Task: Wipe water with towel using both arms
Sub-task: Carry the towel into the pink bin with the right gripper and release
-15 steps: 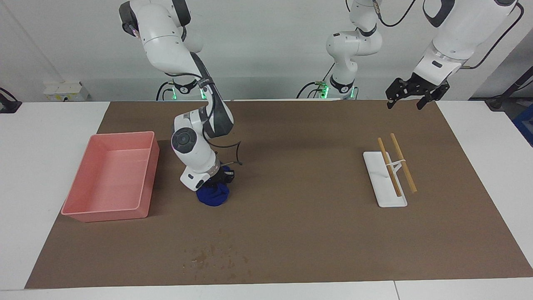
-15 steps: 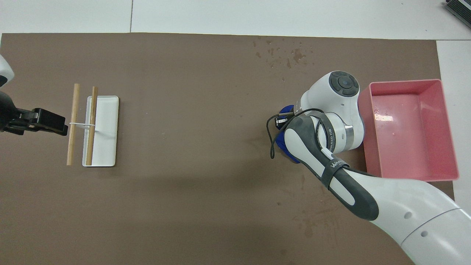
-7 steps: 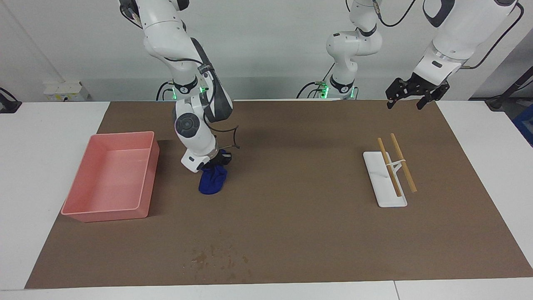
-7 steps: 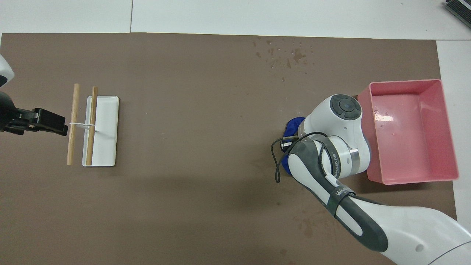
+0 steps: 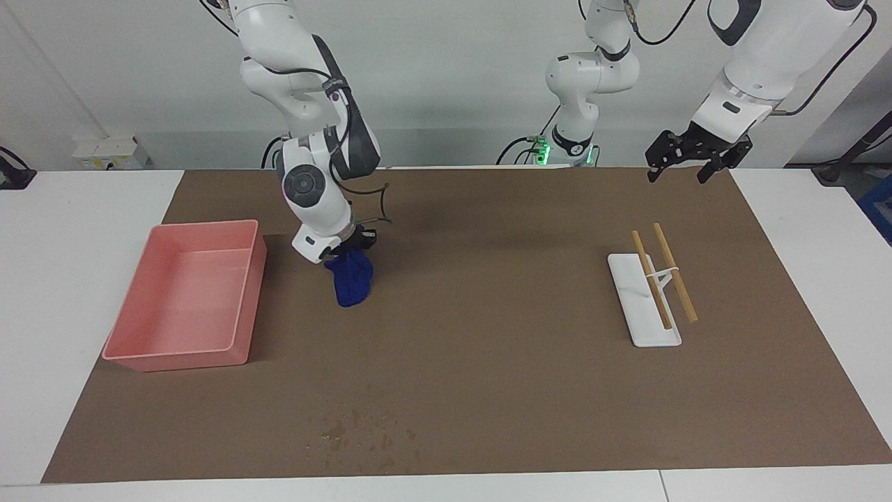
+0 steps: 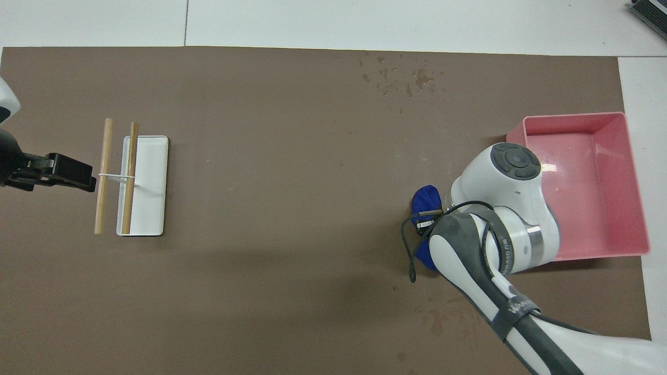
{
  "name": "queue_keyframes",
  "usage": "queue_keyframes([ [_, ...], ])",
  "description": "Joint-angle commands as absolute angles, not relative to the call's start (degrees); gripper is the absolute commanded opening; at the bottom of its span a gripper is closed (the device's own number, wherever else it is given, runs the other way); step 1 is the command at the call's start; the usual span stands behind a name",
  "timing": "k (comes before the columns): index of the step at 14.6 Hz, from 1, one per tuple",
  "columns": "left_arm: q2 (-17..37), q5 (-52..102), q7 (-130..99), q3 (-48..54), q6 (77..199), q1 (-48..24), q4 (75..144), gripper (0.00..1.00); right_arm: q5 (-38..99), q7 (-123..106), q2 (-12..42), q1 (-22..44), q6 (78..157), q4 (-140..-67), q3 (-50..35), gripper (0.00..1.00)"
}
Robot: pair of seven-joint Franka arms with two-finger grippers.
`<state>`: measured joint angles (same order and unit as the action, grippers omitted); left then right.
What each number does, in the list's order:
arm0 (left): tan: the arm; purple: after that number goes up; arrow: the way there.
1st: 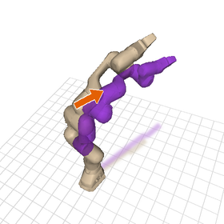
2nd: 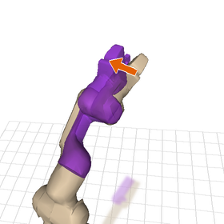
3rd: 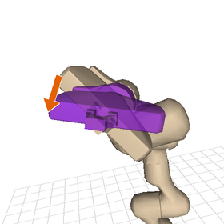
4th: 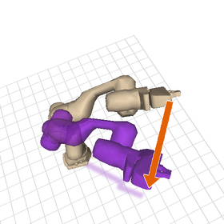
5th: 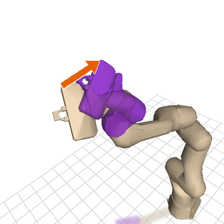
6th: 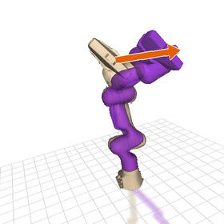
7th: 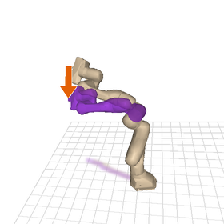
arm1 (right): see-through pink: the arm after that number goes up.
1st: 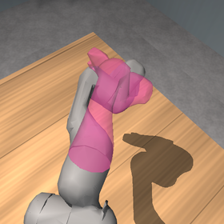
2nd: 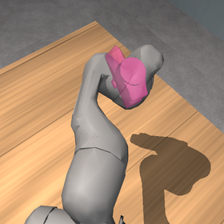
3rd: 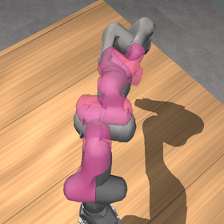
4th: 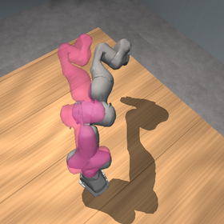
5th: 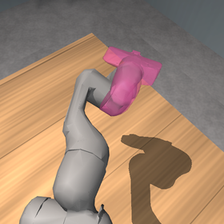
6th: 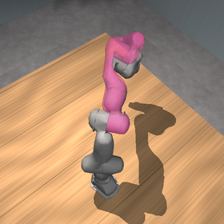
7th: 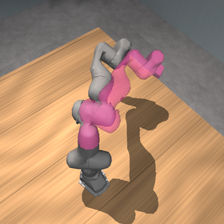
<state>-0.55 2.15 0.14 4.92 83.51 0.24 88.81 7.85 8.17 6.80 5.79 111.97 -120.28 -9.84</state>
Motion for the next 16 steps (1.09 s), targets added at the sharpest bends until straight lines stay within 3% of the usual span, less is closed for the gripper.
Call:
queue_keyframes([
  [1,-1.23,2.55,0.62,4.83,84.02,0.44,89.82,1.0,8.26,4.32,-0.33,1.25,102.6,-117.61,-9.84,0.0],
  [5,-1.23,2.55,0.62,4.83,84.11,0.44,89.82,1.0,8.17,-1.74,-7.46,-4.03,92.66,-114.89,-9.58,0.0],
  [9,-1.23,2.55,0.62,4.83,84.11,0.44,89.82,1.0,1.26,-13.06,-7.82,-10.26,85.44,-107.95,-8.17,0.0],
  [12,-1.23,2.55,0.62,4.83,84.11,0.44,89.82,1.0,-4.74,-23.7,-7.21,-15.1,86.57,-105.82,-8.17,0.0],
  [16,-1.23,2.55,0.62,4.83,84.11,0.44,89.82,1.0,-5.01,-29.61,-6.94,-18.9,94.38,-106.61,-8.09,0.0],
])
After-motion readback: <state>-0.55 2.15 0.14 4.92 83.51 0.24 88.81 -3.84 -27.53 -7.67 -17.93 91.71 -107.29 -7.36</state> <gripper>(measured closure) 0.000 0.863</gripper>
